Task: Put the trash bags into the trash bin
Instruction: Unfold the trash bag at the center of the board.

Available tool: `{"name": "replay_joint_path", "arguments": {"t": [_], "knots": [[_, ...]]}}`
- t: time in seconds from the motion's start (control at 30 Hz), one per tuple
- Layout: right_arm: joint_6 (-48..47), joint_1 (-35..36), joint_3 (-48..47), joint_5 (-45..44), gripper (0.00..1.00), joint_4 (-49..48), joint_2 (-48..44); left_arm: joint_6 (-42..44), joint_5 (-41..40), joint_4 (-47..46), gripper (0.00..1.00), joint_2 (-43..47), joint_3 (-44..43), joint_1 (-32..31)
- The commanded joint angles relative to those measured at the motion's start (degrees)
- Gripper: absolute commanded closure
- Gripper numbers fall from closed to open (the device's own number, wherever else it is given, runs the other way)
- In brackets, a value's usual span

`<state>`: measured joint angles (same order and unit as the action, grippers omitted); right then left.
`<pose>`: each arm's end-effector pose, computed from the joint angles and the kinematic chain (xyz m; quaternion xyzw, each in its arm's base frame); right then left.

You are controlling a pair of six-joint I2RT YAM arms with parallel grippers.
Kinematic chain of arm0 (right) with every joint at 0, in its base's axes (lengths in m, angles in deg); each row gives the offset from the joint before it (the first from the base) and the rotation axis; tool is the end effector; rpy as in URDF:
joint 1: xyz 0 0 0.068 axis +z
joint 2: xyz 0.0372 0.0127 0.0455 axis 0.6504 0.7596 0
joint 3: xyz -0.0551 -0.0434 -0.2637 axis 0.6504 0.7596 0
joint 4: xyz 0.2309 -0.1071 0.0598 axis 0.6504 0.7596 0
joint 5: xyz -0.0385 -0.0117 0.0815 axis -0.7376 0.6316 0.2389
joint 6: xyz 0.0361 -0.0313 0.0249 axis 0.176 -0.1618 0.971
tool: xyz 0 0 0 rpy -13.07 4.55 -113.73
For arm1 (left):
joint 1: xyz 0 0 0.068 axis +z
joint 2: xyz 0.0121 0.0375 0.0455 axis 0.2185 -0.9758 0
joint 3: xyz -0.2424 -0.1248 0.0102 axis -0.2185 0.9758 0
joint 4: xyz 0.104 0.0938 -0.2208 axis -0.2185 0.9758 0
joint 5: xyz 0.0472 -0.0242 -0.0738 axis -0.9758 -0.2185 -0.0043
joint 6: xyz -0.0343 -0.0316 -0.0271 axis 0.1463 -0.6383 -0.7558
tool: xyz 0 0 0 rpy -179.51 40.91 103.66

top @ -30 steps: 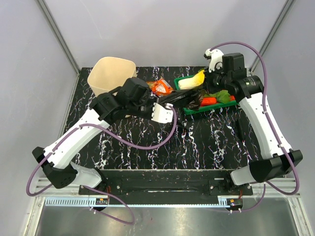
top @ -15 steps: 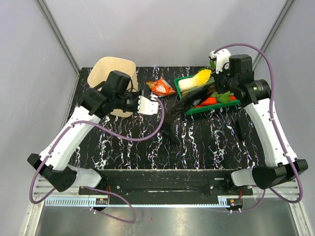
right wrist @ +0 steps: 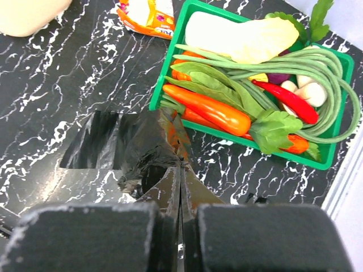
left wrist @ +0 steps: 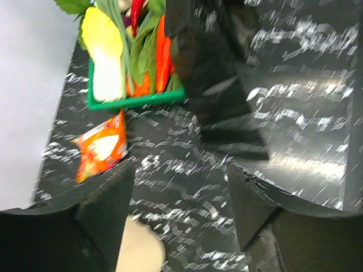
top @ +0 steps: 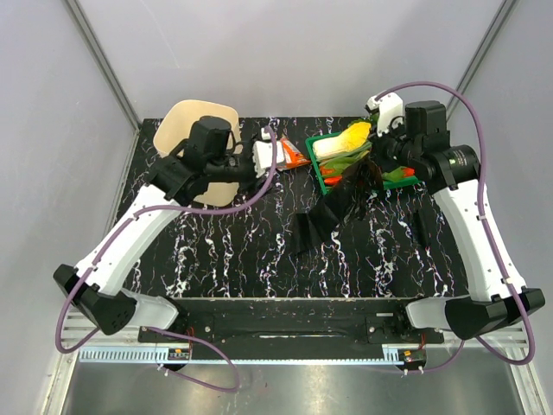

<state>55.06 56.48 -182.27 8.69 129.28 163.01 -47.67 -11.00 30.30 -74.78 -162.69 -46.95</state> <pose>0.2470 0.0756 0.4462 -0.2853 0.8332 0.0565 0.4703 0.2166 -0.1694 0.4288 0.6174 0.5910 -0.1967 0.4804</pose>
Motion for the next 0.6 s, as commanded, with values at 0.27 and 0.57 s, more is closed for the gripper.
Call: {"name": "replay_joint_path", "arguments": {"t": [0.27, 0.57], "knots": [[12.85, 0.01, -6.42, 8.75, 1.00, -2.34, 1.55, -38.84, -10.11, -25.78, 0.07, -12.38, -5.21, -11.81], [14.70, 0.01, -8.01, 11.83, 1.00, -1.99, 3.14, -38.84, -22.96, -25.35, 0.05, -18.98, -11.09, -16.03]]}}
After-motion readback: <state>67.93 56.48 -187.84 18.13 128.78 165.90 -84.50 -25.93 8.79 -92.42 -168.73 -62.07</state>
